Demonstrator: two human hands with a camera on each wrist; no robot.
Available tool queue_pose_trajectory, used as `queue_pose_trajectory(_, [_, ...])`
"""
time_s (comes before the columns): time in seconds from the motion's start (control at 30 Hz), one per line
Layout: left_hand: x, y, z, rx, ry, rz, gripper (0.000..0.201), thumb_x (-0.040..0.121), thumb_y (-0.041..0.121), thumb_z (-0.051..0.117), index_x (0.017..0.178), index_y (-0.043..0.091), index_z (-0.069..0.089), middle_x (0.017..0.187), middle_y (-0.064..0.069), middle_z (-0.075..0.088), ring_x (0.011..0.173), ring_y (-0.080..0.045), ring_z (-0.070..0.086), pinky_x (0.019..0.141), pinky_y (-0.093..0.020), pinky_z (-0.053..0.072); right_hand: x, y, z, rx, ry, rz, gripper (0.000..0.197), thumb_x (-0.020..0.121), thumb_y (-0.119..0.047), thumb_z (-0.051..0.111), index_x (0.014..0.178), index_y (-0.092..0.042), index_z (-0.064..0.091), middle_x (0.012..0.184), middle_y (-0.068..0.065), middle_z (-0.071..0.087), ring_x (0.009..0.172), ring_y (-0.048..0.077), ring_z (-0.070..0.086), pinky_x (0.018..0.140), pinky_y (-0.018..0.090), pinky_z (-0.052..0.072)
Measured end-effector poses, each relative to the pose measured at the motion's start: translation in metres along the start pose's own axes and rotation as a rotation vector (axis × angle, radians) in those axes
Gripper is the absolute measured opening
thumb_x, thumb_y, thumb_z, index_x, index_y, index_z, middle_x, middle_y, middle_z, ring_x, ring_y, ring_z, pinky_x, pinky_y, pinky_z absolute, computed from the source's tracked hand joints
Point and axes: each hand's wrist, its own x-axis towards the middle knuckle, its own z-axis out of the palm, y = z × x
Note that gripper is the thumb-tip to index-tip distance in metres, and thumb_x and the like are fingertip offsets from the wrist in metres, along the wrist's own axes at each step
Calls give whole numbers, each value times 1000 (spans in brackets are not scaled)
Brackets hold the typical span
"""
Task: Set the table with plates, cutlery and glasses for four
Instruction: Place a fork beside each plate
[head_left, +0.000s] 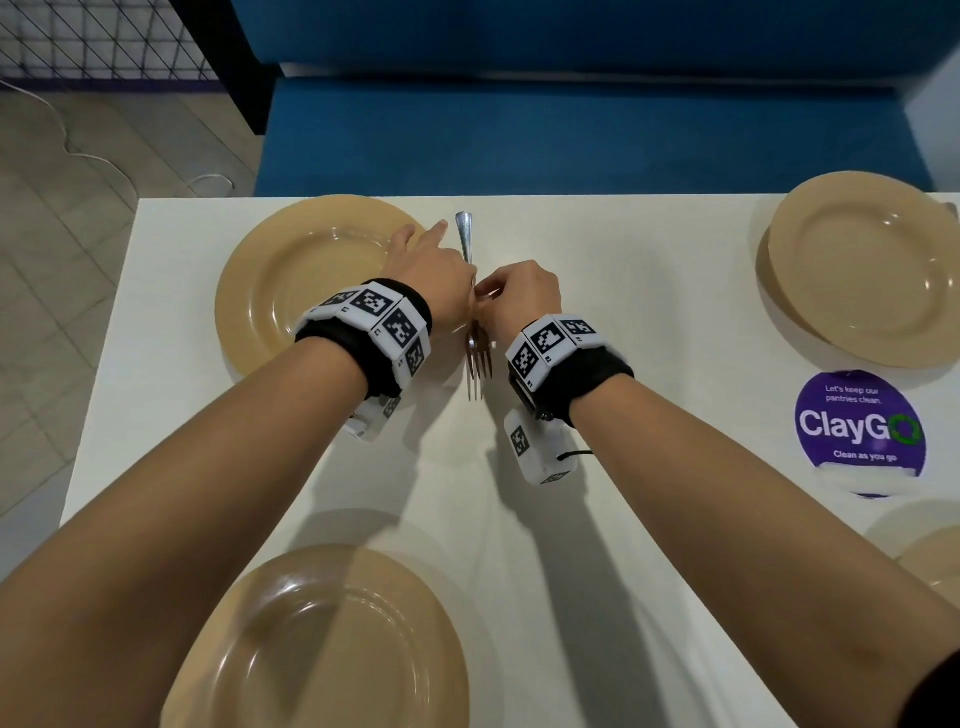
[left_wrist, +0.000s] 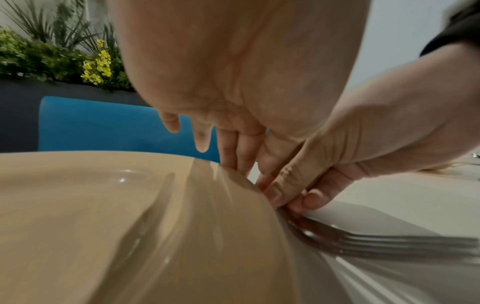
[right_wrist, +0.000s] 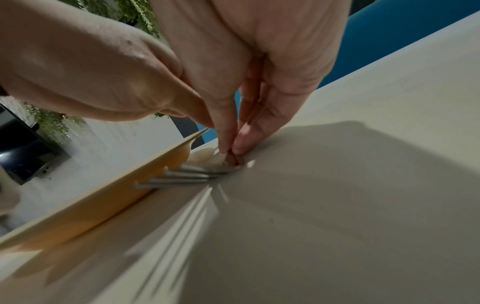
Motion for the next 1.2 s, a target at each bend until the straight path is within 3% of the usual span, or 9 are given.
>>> queue_pose_trajectory(0.1, [-1,1,0,-23,-3,-6,38,97,28,30,114,21,63,129,-1,58,146,-23,12,114,-49,6,0,1,1,2,0,13,17,82,-15,65,96,-12,74,96,10,72,88,26,67,75,25,51])
queue_pose_trajectory(0.3, [0,1,0,-38,-8,-2,36,96,28,31,117,21,61,131,-2,57,146,-24,11,114,-49,6,0,3,1,17,3,16,15,80,-12,67,93,-10,73,93,12,72,85,29,68,80,35,56])
queue_pose_trajectory(0.63, [4,-2,-1,-39,7,2,35,96,27,33,118,21,60,133,-3,55,145,-24,14,114,-48,8,2,-1,1,48,7,19,16,81,-14,67,94,-8,73,94,12,72,86,29,68,82,36,55])
queue_pose_trajectory(0.8, [-7,-3,-7,-272,243,-21,40,93,23,43,132,23,52,134,-5,54,134,-25,34,109,-41,23,-3,4,-6,107,10,52,21,77,-21,73,95,-11,70,93,10,72,85,27,69,84,38,55])
queue_pose_trajectory(0.9, [-19,3,-13,-512,404,-47,37,90,19,47,126,22,56,120,0,62,118,-24,46,99,-34,36,-12,10,-25,97,28,48,25,80,-24,71,103,-14,67,97,6,71,90,23,68,89,34,53])
queue_pose_trajectory(1.0, [-30,24,-20,-670,462,-50,32,88,20,51,119,22,58,109,4,64,107,-20,54,91,-32,42,-29,18,-56,62,73,21,31,83,-24,68,111,-14,64,105,4,69,98,20,64,91,29,49])
queue_pose_trajectory(1.1, [-41,59,-32,-763,457,-11,30,88,22,53,117,23,58,106,5,64,103,-19,55,93,-30,42,-52,31,-95,33,152,5,32,83,-25,66,113,-15,64,106,3,70,102,18,63,91,26,47])
queue_pose_trajectory(1.2, [-50,107,-46,-802,433,55,29,88,21,55,117,21,59,107,5,64,101,-17,57,90,-21,35,-75,57,-139,11,234,23,32,83,-27,64,113,-16,64,106,1,70,102,17,62,89,25,46])
